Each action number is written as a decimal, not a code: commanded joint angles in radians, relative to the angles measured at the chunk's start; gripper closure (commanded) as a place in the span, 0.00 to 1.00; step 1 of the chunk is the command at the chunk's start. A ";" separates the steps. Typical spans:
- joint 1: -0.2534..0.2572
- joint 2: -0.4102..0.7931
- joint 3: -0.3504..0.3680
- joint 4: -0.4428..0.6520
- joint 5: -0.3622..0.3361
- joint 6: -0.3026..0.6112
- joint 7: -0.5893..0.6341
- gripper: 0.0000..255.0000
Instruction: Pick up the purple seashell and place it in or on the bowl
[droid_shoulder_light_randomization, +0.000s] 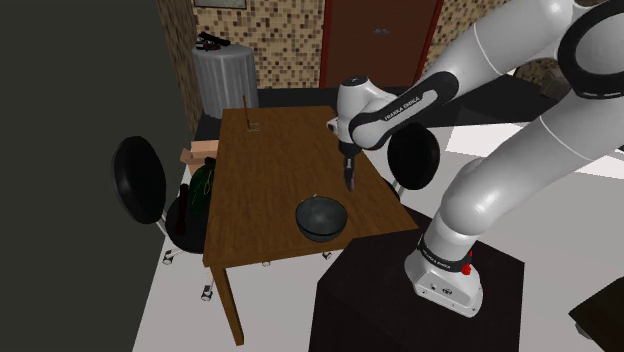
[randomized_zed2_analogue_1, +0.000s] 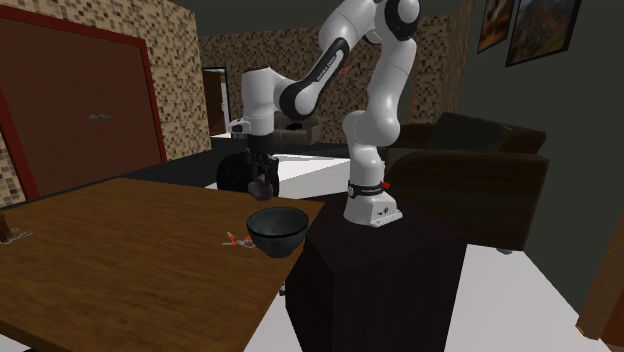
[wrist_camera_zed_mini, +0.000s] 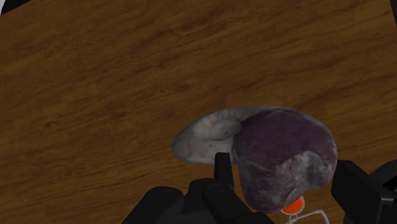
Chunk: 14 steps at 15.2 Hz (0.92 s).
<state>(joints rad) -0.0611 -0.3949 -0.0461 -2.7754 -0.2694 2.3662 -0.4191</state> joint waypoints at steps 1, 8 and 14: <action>0.004 -0.025 0.001 0.010 0.008 -0.035 -0.007 1.00; 0.044 -0.076 0.042 0.051 0.052 -0.135 0.024 1.00; 0.136 -0.040 0.161 0.112 0.128 -0.185 0.171 1.00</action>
<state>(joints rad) 0.0614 -0.4500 0.0954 -2.6776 -0.1523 2.1849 -0.2745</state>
